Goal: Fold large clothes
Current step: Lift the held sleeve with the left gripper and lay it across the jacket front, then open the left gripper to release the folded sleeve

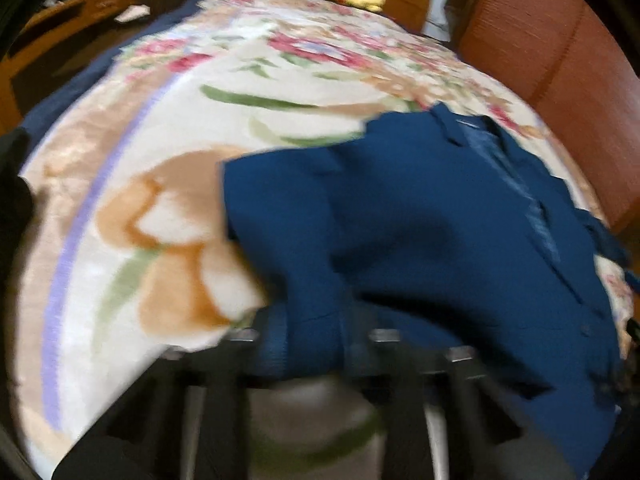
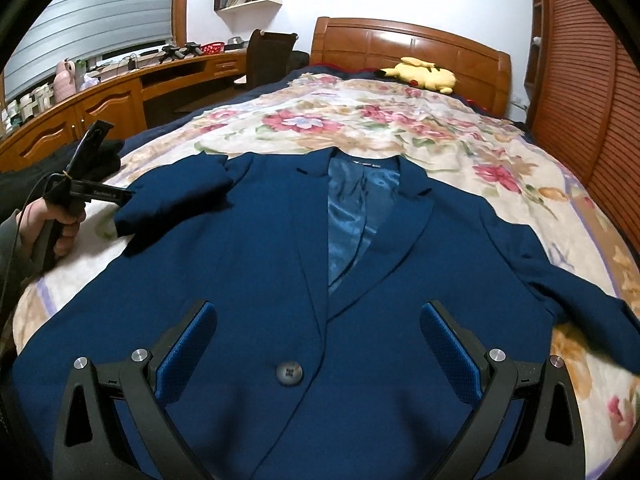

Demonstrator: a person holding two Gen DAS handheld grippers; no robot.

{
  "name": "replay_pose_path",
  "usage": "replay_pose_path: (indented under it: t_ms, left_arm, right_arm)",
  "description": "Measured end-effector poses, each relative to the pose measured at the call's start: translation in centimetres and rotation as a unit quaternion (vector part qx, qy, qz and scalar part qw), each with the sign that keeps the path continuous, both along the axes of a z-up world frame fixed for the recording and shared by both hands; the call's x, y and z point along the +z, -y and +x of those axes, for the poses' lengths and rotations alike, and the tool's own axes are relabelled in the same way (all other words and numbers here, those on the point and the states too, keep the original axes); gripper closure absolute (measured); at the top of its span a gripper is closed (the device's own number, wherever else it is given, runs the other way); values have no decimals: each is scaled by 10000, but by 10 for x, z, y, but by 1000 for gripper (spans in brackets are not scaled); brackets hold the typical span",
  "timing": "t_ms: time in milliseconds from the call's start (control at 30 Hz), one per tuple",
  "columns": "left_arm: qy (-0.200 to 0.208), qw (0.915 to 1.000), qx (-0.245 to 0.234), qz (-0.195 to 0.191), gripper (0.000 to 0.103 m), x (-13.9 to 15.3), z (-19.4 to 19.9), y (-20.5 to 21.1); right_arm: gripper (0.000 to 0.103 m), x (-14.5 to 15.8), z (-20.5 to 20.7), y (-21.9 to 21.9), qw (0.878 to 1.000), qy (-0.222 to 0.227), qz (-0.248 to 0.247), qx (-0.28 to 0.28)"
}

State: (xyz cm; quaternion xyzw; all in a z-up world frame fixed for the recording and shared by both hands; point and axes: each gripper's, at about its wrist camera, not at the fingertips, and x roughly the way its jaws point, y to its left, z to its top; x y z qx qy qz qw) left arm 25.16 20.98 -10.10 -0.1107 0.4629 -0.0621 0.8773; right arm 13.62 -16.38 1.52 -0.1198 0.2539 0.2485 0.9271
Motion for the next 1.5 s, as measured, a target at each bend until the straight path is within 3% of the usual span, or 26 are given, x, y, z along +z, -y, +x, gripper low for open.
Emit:
replay_pose_path:
  t_ms: [100,267,500,700,800,900,1000,1167,1400,1500]
  left_arm:
    - [220,9990,-100,377,90,22,-10,12]
    - [964,9932,-236,604,90,83,-35,43]
    - [1642,9819,-795,511,90,144,-54,105]
    - [1940,9671,-1592,422,90,162,-60,185]
    - [2055,9593,-1799,712,90,160,-63,218]
    - [1978,9596,-1852,762,88,150,-63,233]
    - [1887,9647,-1710,671,71,139,-64,229]
    - [1943,9676,-1529,516,25,126,-73,217]
    - [2129,9650,-1200,950,22,119,-77,200]
    - [2152,9666,-1070,887,22,117,-79,182]
  right_arm:
    - [2,3,-8,4,10000,54,-4,10]
    - [2,4,-12,12,9999,61,-47,-100]
    - [2,8,-19,22,9996,125,55,-241]
    - [2,7,-24,46,9983,89,171,-549]
    - [2,7,-30,61,9969,108,145,-772]
    - [2,7,-37,74,9950,126,172,-973]
    - [2,7,-43,81,9938,132,209,-1088]
    - [2,1,-45,74,9931,87,221,-1144]
    - [4,-2,-35,58,9948,24,274,-977]
    - [5,-2,-27,45,9961,26,338,-810]
